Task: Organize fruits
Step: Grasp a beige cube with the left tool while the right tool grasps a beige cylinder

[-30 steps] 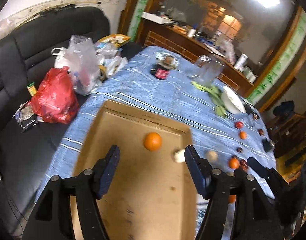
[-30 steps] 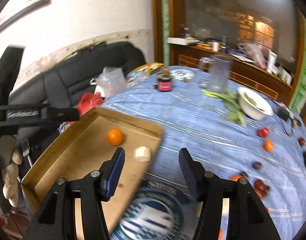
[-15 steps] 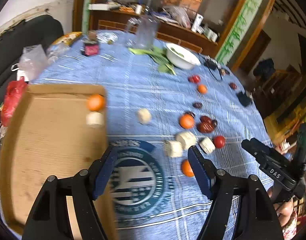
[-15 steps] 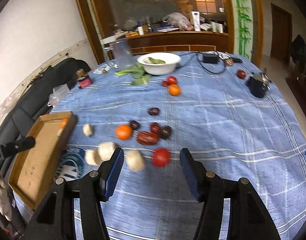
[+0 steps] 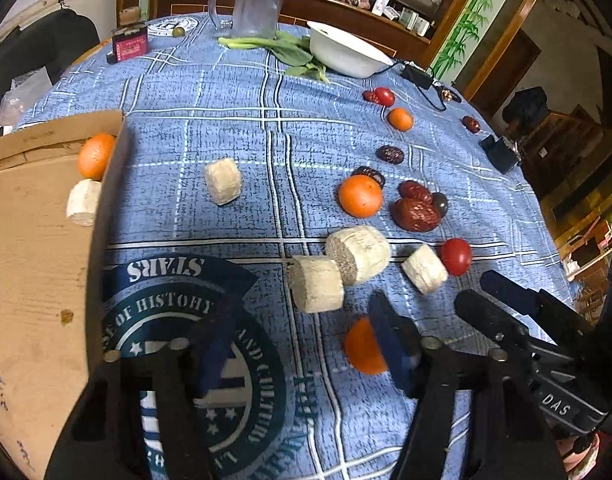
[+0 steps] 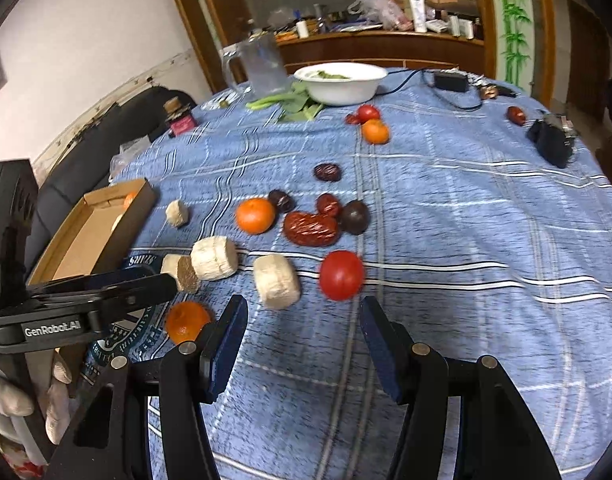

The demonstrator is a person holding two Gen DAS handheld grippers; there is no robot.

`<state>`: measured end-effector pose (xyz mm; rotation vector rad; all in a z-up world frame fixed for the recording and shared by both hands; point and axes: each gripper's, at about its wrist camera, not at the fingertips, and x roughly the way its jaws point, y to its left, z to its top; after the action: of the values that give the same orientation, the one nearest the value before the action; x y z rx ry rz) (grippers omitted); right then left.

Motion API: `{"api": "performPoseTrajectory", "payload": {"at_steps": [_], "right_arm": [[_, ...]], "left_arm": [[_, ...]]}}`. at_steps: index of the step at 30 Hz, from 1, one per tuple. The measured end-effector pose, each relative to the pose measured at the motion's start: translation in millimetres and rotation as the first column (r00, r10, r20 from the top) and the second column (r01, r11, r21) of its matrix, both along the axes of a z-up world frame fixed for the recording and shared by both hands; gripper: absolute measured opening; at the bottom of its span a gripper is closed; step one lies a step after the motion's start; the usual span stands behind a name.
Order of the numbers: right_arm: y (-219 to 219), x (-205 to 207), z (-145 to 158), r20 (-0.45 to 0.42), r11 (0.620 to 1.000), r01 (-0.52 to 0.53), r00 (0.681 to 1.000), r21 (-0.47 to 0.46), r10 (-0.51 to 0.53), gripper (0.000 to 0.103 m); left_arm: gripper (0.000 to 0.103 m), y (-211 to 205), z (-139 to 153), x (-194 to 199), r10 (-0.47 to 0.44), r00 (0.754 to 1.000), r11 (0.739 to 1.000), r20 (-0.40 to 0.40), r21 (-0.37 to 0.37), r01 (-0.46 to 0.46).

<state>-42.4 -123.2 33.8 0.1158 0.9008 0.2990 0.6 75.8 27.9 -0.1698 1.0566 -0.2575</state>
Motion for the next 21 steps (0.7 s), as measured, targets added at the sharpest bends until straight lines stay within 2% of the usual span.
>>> {"api": "performPoseTrajectory", "payload": {"at_steps": [4, 9, 12, 14, 15, 16, 21], "right_arm": [[8, 7, -6, -0.002, 1.0, -0.015, 1.0, -0.007, 0.015, 0.062], [18, 9, -5, 0.041, 0.998, -0.029, 0.999, -0.064, 0.031, 0.062], [24, 10, -6, 0.055, 0.994, -0.03, 0.998, -0.106, 0.036, 0.062], [30, 9, -6, 0.073, 0.988, -0.037, 0.996, -0.148, 0.049, 0.054], [32, 9, -6, 0.079, 0.986, -0.042, 0.995, -0.164, 0.055, 0.044], [35, 8, -6, 0.082, 0.983, -0.05, 0.995, -0.178, 0.065, 0.04], [41, 11, -12, 0.068, 0.98, -0.074, 0.994, -0.187, 0.088, 0.04]], "left_arm": [[0.049, -2, -7, 4, -0.011, 1.0, 1.0, 0.013, 0.011, 0.01], [0.048, -7, -8, 5, -0.016, 0.998, 0.999, 0.055, 0.047, 0.013], [0.046, -12, -9, 1, -0.028, 0.995, 0.995, 0.094, 0.095, 0.019], [0.044, -15, -10, -4, -0.038, 0.992, 0.992, 0.123, 0.123, 0.023], [0.033, -15, -10, -6, -0.042, 0.99, 0.992, 0.133, 0.12, 0.027], [0.022, -13, -10, -8, -0.051, 0.989, 0.995, 0.136, 0.097, 0.038], [0.022, -10, -12, -10, -0.04, 0.987, 0.997, 0.155, 0.065, 0.03]]}}
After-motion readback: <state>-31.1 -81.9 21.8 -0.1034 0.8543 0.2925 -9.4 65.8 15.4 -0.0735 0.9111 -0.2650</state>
